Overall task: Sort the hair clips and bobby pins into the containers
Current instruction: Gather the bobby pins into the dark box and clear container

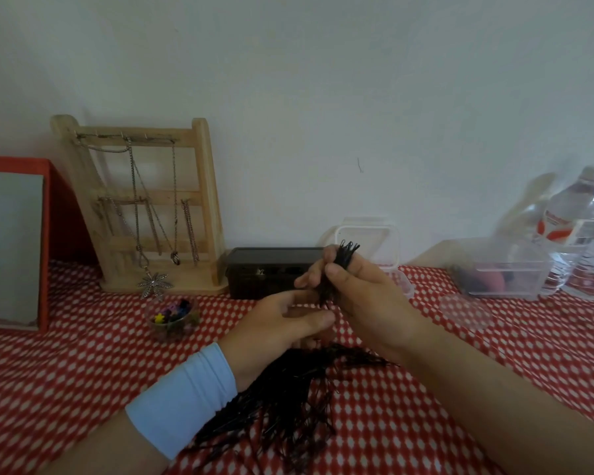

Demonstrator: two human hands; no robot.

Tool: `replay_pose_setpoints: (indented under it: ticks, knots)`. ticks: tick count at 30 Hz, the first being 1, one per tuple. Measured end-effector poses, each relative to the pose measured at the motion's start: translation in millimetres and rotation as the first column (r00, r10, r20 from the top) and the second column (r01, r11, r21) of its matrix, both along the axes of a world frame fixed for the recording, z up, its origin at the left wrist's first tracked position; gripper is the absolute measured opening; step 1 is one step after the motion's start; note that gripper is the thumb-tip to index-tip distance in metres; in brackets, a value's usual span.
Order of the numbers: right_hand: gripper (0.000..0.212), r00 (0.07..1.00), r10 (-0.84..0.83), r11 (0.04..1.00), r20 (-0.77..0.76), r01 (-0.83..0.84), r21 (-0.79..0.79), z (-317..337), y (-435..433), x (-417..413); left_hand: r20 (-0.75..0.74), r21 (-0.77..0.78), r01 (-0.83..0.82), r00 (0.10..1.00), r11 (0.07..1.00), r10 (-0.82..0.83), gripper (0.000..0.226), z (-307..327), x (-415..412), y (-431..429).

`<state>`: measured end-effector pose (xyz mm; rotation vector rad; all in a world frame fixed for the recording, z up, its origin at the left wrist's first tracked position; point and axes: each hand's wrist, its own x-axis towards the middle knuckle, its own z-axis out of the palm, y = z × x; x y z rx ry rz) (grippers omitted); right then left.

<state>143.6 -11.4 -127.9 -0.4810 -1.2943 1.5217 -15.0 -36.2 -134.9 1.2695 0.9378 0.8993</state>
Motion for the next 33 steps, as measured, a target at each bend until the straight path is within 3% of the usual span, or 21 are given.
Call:
replay_pose_setpoints:
  ticks: [3,6,9,11,14,16,21,25,28,33]
  knots:
    - [0.007,0.998,-0.042,0.998,0.05,0.04,0.054,-3,0,-1,0.105,-0.085,-0.004,0.994,0.996,0.013,0.027,6,1,0]
    - [0.008,0.999,-0.009,0.999,0.037,0.008,0.035,-3,-1,-1,0.044,-0.112,0.011,0.999,0.994,-0.006,0.011,7,-2,0]
    - [0.009,0.999,0.032,0.999,-0.024,-0.032,0.001,0,-4,0,0.023,-0.133,-0.004,1.0,0.991,0.007,0.016,7,-5,2]
    - [0.008,0.999,0.034,0.999,-0.042,-0.034,-0.006,2,-6,0,0.121,-0.169,0.025,0.993,0.985,-0.005,0.019,8,-5,2]
    - [0.011,1.0,-0.004,1.0,0.028,0.004,0.001,3,-10,-2,0.245,-0.226,0.115,0.968,0.967,-0.058,0.026,11,0,-2]
    - [0.011,0.998,0.004,1.0,0.066,-0.006,0.021,2,-11,-3,0.23,-0.243,0.101,0.972,0.965,-0.043,0.022,11,1,-5]
    - [0.011,0.994,0.052,0.998,0.094,-0.049,-0.036,6,-14,-4,0.092,-0.236,0.15,0.987,0.96,-0.132,0.026,13,-8,-4]
    - [0.007,0.998,0.041,0.995,-0.05,-0.046,-0.093,7,-7,-2,-0.144,-0.154,0.2,0.964,0.967,-0.223,0.016,11,-15,0]
    - [0.014,0.996,-0.037,0.989,-0.083,0.024,-0.148,10,0,5,-0.541,0.038,0.208,0.827,0.977,-0.155,0.017,9,-18,5]
    - [0.016,0.995,-0.079,0.985,-0.06,0.069,-0.16,17,4,15,-0.758,0.292,0.307,0.652,0.906,0.023,0.021,6,-18,8]
